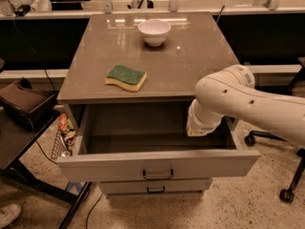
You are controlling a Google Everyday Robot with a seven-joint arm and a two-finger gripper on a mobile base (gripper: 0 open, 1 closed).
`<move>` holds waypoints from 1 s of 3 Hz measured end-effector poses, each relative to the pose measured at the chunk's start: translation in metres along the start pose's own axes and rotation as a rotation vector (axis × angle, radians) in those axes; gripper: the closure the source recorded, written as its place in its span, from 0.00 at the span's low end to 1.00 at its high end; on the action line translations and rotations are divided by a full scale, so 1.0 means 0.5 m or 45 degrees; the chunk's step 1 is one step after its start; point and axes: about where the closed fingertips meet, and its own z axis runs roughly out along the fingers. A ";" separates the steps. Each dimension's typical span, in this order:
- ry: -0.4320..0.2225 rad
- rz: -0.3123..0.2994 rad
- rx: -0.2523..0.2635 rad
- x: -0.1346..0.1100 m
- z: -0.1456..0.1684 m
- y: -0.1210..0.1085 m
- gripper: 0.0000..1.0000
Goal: Open top drawer
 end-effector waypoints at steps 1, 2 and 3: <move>-0.018 0.018 -0.034 0.011 0.036 0.000 1.00; -0.065 0.052 -0.143 0.022 0.057 0.075 1.00; -0.083 0.084 -0.216 0.034 0.029 0.133 1.00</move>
Offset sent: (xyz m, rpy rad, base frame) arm -0.0406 -0.0104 -0.0605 0.0893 0.1733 -0.0248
